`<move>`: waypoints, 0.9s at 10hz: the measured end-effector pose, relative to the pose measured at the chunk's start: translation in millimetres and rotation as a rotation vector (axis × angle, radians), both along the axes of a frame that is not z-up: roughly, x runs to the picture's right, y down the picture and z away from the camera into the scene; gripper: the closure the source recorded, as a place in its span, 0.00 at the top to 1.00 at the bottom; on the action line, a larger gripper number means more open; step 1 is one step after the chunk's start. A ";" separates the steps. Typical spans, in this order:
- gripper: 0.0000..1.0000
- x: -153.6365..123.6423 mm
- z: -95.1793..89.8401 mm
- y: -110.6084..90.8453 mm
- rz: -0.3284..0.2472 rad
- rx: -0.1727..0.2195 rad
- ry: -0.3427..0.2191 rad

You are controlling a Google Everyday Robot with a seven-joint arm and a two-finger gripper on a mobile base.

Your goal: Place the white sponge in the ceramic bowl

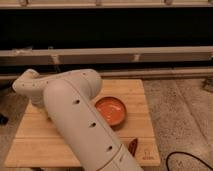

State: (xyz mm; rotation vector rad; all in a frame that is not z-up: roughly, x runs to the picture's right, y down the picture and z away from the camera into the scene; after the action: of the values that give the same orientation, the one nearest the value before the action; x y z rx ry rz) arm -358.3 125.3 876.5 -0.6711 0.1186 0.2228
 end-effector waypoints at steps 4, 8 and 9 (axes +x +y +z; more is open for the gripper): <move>0.28 6.0 -5.3 -9.1 -0.004 0.005 -0.002; 0.04 12.5 -6.5 -15.0 -0.005 0.009 -0.003; 0.03 11.3 -8.3 -13.7 -0.007 0.006 -0.007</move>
State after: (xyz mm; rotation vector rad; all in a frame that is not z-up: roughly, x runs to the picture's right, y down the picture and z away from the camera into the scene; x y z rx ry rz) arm -347.0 111.6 868.2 -0.6658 0.1135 0.2136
